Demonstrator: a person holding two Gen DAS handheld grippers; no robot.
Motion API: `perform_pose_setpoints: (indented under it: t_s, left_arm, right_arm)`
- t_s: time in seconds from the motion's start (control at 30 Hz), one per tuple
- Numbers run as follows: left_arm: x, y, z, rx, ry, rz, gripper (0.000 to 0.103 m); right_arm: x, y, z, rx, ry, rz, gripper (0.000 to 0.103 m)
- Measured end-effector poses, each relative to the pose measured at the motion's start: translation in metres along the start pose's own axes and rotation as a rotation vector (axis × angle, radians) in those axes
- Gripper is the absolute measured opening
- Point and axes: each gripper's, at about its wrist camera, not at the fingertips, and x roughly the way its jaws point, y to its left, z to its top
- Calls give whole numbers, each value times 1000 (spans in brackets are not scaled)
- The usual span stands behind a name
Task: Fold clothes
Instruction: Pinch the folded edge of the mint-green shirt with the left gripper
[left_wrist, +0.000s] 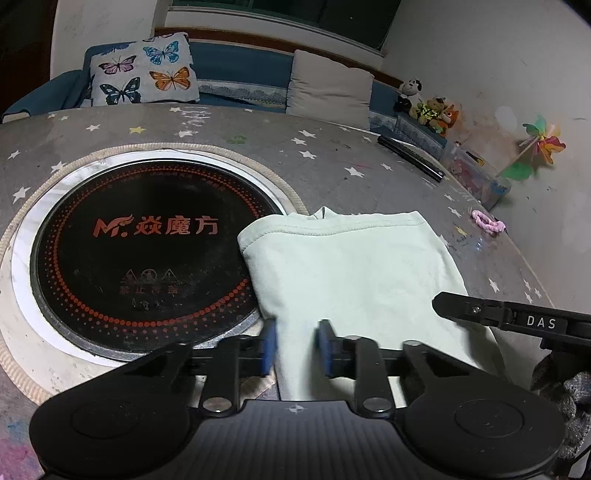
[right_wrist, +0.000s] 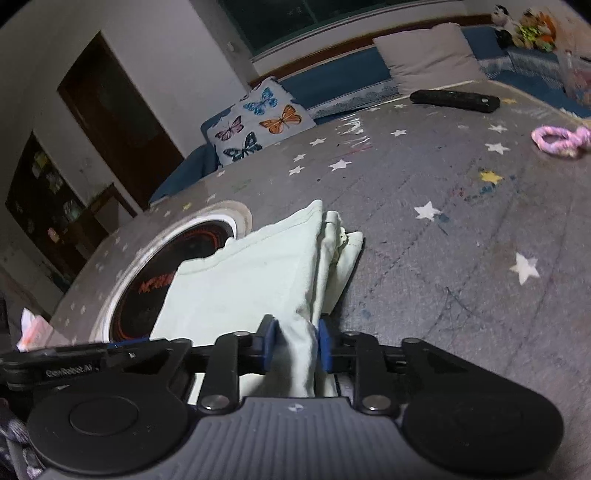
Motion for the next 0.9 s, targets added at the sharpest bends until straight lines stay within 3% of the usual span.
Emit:
perform_pose_setpoints:
  t_s: [0.07,0.33,0.9]
  left_arm:
    - [-1,0,2,-7,2,-10,12]
    - [-9,-24,18,39,-35,-46,6]
    - [24,-96,77,142,-78,-101,5]
  right_arm:
    - [-3,0,0,11,-12,6,15]
    - [-29,7,3,-13,-72,7,10]
    - [-61,-27,56,-13,-189,-91,9]
